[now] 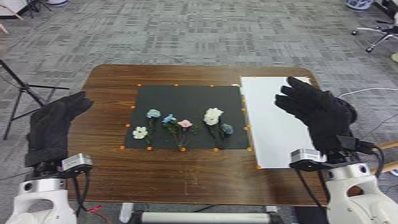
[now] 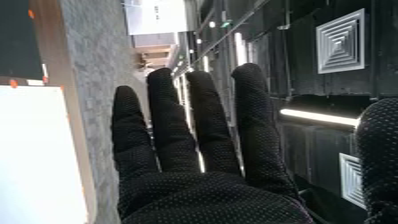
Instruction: Arrange flowers
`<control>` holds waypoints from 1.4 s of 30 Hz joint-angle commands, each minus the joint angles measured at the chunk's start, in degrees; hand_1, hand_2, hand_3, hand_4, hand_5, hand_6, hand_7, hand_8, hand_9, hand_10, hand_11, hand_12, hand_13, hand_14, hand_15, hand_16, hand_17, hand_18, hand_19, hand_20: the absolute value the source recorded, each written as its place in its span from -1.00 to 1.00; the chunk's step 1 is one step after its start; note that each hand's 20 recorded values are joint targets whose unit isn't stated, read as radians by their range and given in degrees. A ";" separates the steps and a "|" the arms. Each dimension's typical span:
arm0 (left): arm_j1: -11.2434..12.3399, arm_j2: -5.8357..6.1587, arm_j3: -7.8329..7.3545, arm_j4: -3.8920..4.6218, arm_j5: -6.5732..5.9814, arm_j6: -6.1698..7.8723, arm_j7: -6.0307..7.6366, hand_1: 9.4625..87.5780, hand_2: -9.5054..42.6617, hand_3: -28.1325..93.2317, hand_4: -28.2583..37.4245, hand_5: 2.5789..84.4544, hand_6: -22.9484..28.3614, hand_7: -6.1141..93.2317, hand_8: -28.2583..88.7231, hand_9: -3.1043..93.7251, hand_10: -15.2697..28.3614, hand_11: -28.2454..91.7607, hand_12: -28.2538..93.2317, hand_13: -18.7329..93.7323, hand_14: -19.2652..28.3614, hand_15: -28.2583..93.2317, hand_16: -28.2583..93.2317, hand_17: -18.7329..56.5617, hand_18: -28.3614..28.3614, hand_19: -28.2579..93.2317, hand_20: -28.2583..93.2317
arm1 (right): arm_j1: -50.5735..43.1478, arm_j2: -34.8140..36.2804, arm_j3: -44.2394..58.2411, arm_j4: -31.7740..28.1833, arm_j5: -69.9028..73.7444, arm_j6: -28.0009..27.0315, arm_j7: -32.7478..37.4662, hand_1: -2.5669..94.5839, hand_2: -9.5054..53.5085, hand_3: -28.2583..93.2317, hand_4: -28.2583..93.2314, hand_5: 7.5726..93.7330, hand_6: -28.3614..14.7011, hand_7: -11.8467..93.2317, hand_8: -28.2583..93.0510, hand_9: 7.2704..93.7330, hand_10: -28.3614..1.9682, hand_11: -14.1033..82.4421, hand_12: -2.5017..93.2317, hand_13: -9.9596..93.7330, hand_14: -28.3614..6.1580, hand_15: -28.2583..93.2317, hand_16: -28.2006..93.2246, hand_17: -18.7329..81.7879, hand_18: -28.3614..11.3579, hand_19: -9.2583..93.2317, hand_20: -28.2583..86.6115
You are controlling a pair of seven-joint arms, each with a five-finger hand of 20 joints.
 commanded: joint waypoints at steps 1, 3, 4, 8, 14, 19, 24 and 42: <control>0.30 -0.21 -0.47 -0.62 -0.30 -0.23 -0.68 -0.59 -0.41 0.62 -1.00 0.32 -0.06 -0.51 -0.67 0.31 0.42 -0.05 -0.32 0.05 0.59 -0.08 -0.54 -0.44 0.50 -0.27 -0.23 | -0.04 -0.03 -0.62 0.01 -0.18 -0.25 -0.37 -0.79 -0.57 0.65 -0.79 -0.01 0.24 -0.61 -0.64 -0.09 -0.11 -0.59 -0.67 -0.12 -0.25 -0.37 -0.22 -0.27 -0.47 -0.59 -0.06; 0.46 -0.35 -0.56 -0.60 -0.18 -0.15 -0.73 -0.58 -0.41 0.61 -1.00 0.34 -0.07 -0.51 -0.67 0.39 0.42 0.00 -0.31 0.06 0.59 -0.08 -0.54 -0.44 0.50 -0.28 -0.24 | -0.21 -0.10 -0.60 0.03 -0.27 -0.34 -0.38 -0.80 -0.57 0.65 -0.79 -0.01 0.24 -0.61 -0.64 -0.09 -0.10 -0.59 -0.67 -0.14 -0.27 -0.37 -0.22 -0.28 -0.47 -0.59 -0.06; 0.45 -0.42 -0.46 -0.57 -0.34 0.03 -0.72 -0.58 -0.41 0.61 -1.00 0.34 -0.07 -0.51 -0.67 0.42 0.42 0.01 -0.30 0.06 0.60 -0.08 -0.54 -0.44 0.50 -0.29 -0.24 | -0.32 -0.21 -0.59 0.01 -0.15 -0.28 -0.26 -0.80 -0.57 0.65 -0.79 0.00 0.24 -0.61 -0.64 -0.09 -0.10 -0.59 -0.67 -0.15 -0.29 -0.37 -0.22 -0.28 -0.47 -0.59 -0.06; -0.04 -0.11 -0.25 -0.38 -0.25 0.11 -0.84 -0.57 -0.41 0.61 -1.00 0.38 -0.06 -0.51 -0.67 0.49 0.42 0.08 -0.28 0.07 0.60 -0.09 -0.54 -0.43 0.49 -0.30 -0.24 | -0.24 -0.69 -0.91 0.16 0.05 0.02 -0.15 -0.80 -0.57 0.66 -0.79 0.01 0.25 -0.60 -0.65 -0.10 -0.10 -0.59 -0.67 -0.15 -0.31 -0.37 -0.22 -0.29 -0.48 -0.59 -0.06; 0.08 -0.16 -0.35 -0.57 -0.33 0.79 -1.05 -0.57 -0.41 0.61 -1.00 0.37 -0.06 -0.51 -0.67 0.45 0.43 0.08 -0.29 0.07 0.60 -0.09 -0.53 -0.44 0.49 -0.30 -0.24 | -0.10 -0.28 -1.09 0.26 -0.42 -0.88 0.44 -0.80 -0.57 0.65 -0.79 0.01 0.26 -0.60 -0.65 -0.10 -0.10 -0.59 -0.67 -0.15 -0.34 -0.37 -0.21 -0.29 -0.49 -0.58 -0.06; 0.12 -0.30 -0.41 -0.58 -0.24 0.52 -1.15 -0.57 -0.42 0.61 -1.00 0.35 -0.07 -0.51 -0.67 0.39 0.42 0.05 -0.29 0.06 0.60 -0.08 -0.53 -0.44 0.49 -0.30 -0.23 | -0.06 -0.49 -0.93 0.16 0.00 -0.75 0.62 -0.80 -0.57 0.65 -0.79 0.01 0.25 -0.60 -0.65 -0.10 -0.10 -0.59 -0.67 -0.15 -0.35 -0.37 -0.21 -0.29 -0.49 -0.58 -0.06; 0.28 -0.39 -0.71 -0.51 -0.61 0.97 -1.16 -0.57 -0.42 0.61 -1.00 0.35 -0.07 -0.51 -0.67 0.39 0.42 0.05 -0.29 0.06 0.60 -0.09 -0.53 -0.44 0.49 -0.30 -0.23 | 0.51 -0.13 -1.05 0.43 -0.33 -1.33 0.68 -0.79 -0.58 0.65 -0.79 0.01 0.25 -0.60 -0.65 -0.10 -0.10 -0.59 -0.67 -0.15 -0.35 -0.37 -0.20 -0.30 -0.50 -0.57 -0.06; -0.60 0.17 0.48 -0.19 -0.20 2.12 -0.66 -0.55 -0.41 0.59 -1.00 0.45 -0.03 -0.49 -0.66 0.43 0.45 0.53 -0.10 0.28 0.60 0.27 -0.52 -0.39 0.51 -0.29 -0.23 | 0.52 0.29 -1.24 0.60 0.62 -0.77 0.31 -0.78 -0.60 0.65 -0.79 0.01 0.26 -0.60 -0.65 -0.08 -0.11 -0.59 -0.66 -0.11 -0.33 -0.36 -0.19 -0.30 -0.51 -0.56 -0.05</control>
